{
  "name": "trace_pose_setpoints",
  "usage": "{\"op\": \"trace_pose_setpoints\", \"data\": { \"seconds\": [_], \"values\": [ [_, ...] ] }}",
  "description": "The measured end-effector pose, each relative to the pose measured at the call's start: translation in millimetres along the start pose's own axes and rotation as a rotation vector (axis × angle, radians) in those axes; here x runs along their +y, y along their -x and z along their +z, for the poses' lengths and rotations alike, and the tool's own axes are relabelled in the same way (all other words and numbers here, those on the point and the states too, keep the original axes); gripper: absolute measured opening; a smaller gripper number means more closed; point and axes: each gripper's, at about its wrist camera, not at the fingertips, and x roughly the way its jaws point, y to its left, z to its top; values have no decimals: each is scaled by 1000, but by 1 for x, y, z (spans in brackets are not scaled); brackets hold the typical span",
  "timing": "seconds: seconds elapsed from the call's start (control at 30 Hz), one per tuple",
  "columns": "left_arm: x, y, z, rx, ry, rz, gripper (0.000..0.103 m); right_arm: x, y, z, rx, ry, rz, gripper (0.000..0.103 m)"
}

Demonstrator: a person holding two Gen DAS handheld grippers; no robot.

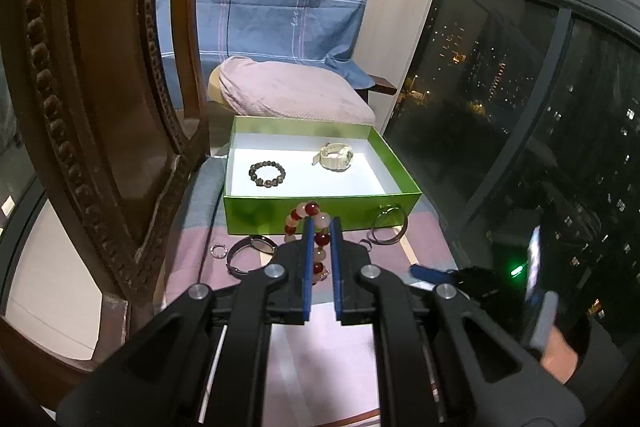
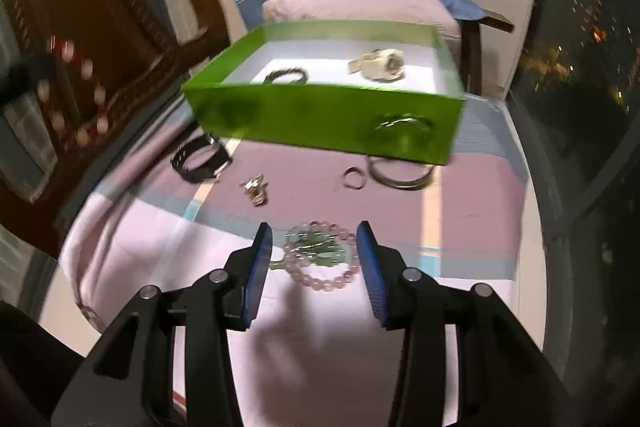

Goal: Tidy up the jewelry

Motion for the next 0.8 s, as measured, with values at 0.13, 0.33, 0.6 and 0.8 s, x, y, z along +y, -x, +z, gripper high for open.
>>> {"op": "trace_pose_setpoints", "data": {
  "seconds": [0.13, 0.33, 0.6, 0.8],
  "values": [
    [0, -2, 0, 7, -1, 1, 8, 4, -21, -2, 58, 6, -3, 40],
    [2, -3, -1, 14, 0, 6, 8, -2, -42, -3, 115, -25, 9, 9],
    [4, -1, -1, 12, 5, 5, 8, -7, 20, 13, -62, -81, 88, 9],
    [5, -1, -1, 8, 8, 1, 8, -26, 80, 19, -222, -140, 181, 9]
  ]
}}
